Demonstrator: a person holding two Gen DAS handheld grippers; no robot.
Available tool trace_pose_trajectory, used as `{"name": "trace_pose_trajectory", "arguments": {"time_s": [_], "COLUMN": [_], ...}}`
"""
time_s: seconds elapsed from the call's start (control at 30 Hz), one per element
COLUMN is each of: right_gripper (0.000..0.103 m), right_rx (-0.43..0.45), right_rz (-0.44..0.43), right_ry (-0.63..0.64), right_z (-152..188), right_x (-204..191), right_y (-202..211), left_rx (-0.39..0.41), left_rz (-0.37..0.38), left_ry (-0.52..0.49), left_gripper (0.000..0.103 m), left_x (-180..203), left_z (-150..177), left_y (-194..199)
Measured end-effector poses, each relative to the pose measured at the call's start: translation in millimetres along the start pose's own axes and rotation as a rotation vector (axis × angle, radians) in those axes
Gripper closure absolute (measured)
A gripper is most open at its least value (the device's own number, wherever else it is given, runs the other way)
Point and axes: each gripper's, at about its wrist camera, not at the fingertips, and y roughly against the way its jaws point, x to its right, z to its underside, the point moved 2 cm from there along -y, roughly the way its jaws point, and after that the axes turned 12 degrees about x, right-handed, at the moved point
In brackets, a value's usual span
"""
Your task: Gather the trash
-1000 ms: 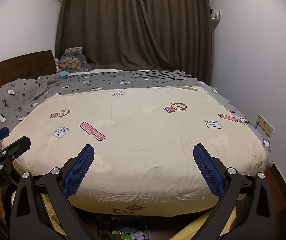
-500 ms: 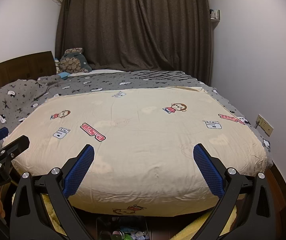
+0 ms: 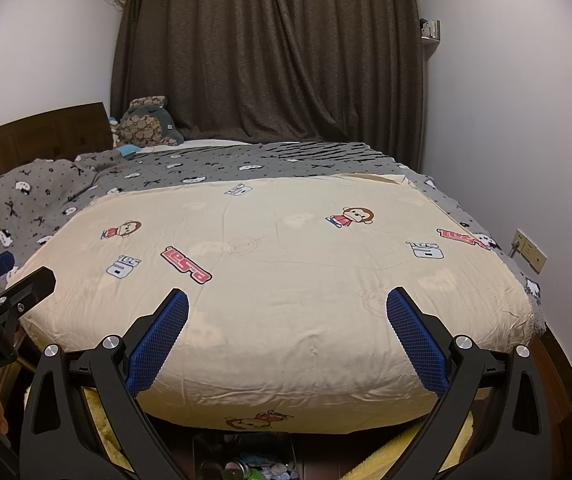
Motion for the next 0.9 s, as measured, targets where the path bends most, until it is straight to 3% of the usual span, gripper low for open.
{"name": "trace_pose_trajectory", "arguments": {"time_s": [0.9], "right_gripper": [0.003], "right_rx": [0.002], "right_rz": [0.004], "right_ry": [-0.007], "right_z": [-1.4], "right_x": [-1.0], "right_y": [1.3], "left_rx": [0.006], "left_rz": [-0.004], "left_ry": [0.0], "left_gripper": [0.008], "left_x": [-0.9], "left_z": [-2.3], "left_y": [1.8]}}
